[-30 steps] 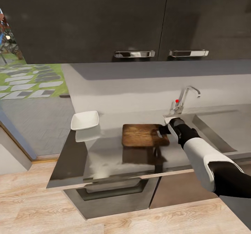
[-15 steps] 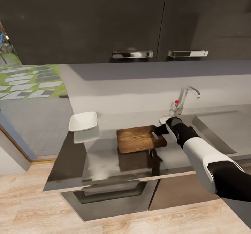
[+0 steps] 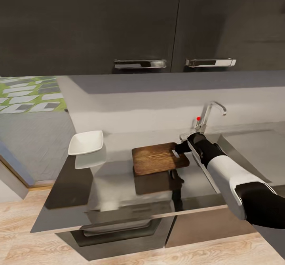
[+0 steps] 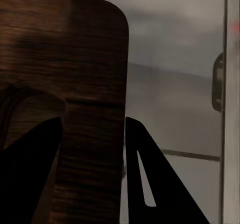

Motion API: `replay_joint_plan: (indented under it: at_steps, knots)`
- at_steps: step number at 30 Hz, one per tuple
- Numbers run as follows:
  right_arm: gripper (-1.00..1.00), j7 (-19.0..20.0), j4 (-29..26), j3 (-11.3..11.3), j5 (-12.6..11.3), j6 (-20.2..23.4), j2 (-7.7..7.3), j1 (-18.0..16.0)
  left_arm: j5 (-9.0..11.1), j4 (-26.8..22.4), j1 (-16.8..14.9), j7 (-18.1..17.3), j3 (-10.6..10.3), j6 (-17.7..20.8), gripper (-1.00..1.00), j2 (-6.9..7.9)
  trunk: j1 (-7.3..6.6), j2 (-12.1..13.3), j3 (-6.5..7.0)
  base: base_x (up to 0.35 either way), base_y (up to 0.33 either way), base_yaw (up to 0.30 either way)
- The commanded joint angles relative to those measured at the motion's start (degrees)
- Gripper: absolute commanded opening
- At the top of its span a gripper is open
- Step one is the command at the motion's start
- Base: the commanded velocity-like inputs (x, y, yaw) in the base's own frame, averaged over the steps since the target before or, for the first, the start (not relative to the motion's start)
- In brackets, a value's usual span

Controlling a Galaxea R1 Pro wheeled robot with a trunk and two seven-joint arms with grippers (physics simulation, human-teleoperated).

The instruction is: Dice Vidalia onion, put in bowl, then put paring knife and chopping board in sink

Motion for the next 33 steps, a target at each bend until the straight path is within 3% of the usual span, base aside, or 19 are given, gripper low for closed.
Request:
replay_joint_plan:
  at_steps: [1, 17, 24, 33]
  knots:
    - [-1.00, 0.47, 0.03, 0.17, 0.53, 0.18, -0.06, -0.04, -0.01, 0.02, -0.01, -0.06, 0.02, -0.16, 1.00, 0.00, 0.03, -0.11, -0.11, 0.017, -0.015, 0.000]
    - [-1.00, 0.76, 2.37, -0.01, 0.05, -0.44, 0.34, -0.04, 0.04, 0.08, -0.02, -0.06, 0.02, -0.15, 1.00, 0.00, 0.03, -0.11, -0.11, 0.002, -0.002, 0.000]
    - [-1.00, 0.80, 3.85, -0.04, -1.26, -1.15, 0.36, -0.04, 0.11, 0.13, -0.04, -0.06, 0.02, -0.12, 1.00, 0.00, 0.03, -0.11, -0.11, 0.000, 0.000, 0.000]
    - [-1.00, 0.66, 9.13, -0.19, -1.96, -6.94, 0.12, -0.04, 0.21, 0.17, -0.03, -0.06, -0.07, -0.17, 1.00, 0.00, 0.03, -0.11, -0.11, 0.000, 0.000, 0.000]
